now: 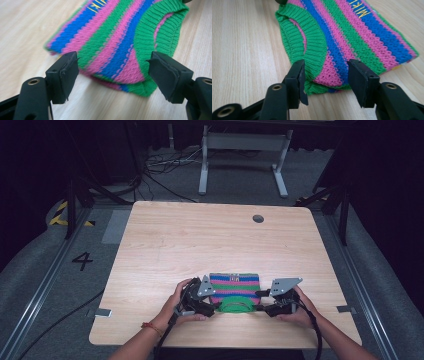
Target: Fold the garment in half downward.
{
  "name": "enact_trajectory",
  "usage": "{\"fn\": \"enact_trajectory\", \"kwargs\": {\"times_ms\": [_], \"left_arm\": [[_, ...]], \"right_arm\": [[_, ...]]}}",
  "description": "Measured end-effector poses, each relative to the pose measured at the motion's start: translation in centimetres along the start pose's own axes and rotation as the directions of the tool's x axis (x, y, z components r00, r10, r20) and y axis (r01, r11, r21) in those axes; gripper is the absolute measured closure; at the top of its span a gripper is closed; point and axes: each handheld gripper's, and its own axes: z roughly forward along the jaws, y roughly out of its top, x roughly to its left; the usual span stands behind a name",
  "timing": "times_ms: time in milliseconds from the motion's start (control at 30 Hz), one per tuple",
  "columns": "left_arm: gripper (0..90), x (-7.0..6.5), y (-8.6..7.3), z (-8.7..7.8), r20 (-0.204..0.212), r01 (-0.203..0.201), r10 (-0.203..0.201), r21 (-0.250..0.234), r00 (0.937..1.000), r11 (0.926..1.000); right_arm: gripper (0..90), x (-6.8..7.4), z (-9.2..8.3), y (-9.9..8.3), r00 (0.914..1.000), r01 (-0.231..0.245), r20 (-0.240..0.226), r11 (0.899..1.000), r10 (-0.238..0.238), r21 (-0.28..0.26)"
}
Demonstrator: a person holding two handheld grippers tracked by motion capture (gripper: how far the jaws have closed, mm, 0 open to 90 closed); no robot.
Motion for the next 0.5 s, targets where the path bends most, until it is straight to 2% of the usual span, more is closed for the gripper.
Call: {"fn": "enact_trajectory", "kwargs": {"times_ms": [100,200,233,400,500], "left_arm": [[23.7,0.6,-0.3,-1.2,-0.004,0.008,-0.008,-0.005,1.0,1.0],[24.3,1.2,-0.8,-2.5,-0.023,-0.007,0.007,0.01,0.9997,0.9999],[24.8,1.4,-1.1,-2.9,-0.028,-0.01,0.01,0.015,0.9996,0.9998],[25.3,2.2,-2.3,-4.3,-0.058,-0.015,0.018,0.044,0.9982,0.9989],[26.0,2.5,-2.9,-4.9,-0.078,-0.029,0.033,0.056,0.9964,0.998]], "right_arm": [[45.0,-0.2,-0.6,0.1,0.9995,-0.015,0.027,1.0,0.015,-0.01],[42.3,-0.5,-1.4,0.0,0.998,-0.026,0.057,1.0,0.027,-0.017],[41.8,-0.6,-1.8,-0.1,0.9979,-0.036,0.052,0.999,0.037,-0.023],[37.8,-1.4,-3.5,-0.6,0.9938,-0.045,0.101,0.999,0.048,-0.03],[37.3,-1.5,-4.0,-0.9,0.9927,-0.052,0.107,0.998,0.056,-0.034]]}}
